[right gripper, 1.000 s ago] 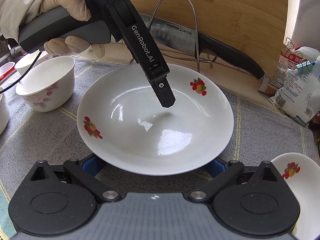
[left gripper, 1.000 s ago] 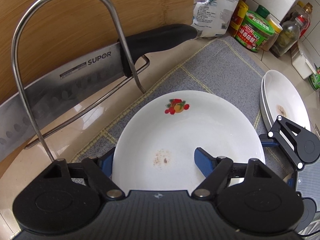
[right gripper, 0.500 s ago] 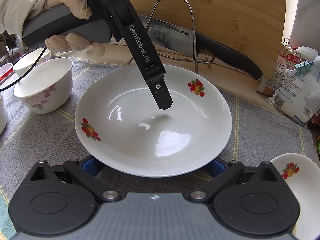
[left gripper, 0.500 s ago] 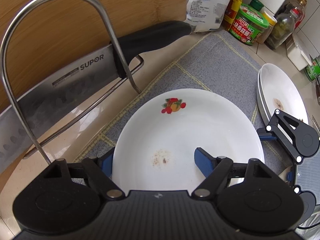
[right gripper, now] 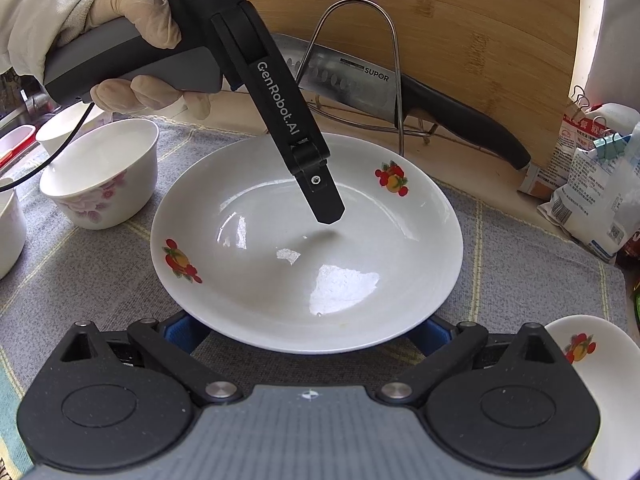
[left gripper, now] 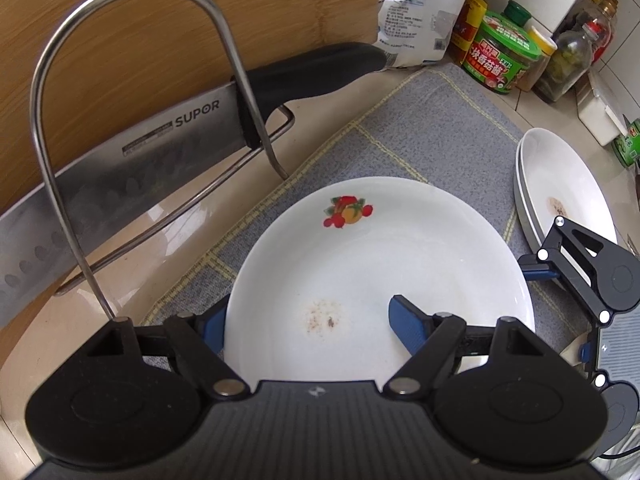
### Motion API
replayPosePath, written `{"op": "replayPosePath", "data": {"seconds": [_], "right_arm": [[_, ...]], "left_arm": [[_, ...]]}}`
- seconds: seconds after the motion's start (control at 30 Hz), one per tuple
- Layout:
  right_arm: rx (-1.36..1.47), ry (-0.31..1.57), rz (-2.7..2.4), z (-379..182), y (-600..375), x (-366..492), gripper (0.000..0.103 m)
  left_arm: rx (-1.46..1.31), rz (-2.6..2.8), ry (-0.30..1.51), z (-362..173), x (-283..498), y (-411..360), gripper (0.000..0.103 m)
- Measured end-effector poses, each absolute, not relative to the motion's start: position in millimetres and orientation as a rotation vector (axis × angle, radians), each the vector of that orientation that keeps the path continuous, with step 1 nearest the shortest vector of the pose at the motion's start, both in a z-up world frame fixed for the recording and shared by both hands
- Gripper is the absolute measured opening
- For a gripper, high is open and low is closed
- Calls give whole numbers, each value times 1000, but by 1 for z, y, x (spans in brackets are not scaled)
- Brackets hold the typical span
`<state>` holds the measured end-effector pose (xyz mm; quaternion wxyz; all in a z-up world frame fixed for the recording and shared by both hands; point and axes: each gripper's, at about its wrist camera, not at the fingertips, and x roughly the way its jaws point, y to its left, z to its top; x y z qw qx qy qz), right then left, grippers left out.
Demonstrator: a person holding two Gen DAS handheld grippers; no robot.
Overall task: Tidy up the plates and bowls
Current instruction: 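Lift the fruit-print plate with the left tool and carry it toward the stack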
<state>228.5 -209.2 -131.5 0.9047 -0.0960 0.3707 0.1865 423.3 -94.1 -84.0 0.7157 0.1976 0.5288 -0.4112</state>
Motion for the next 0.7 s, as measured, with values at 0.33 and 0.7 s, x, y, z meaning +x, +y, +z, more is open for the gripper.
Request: {"op": "replayPosePath", "data": {"seconds": [0.33, 0.7], "right_arm": [[-211, 755, 394, -122, -206, 220, 103], [-216, 739, 405, -108, -206, 199, 103]], "left_arm": [[427, -904, 1144, -72, 413, -87, 80], [420, -899, 1109, -55, 391, -84, 80]]}}
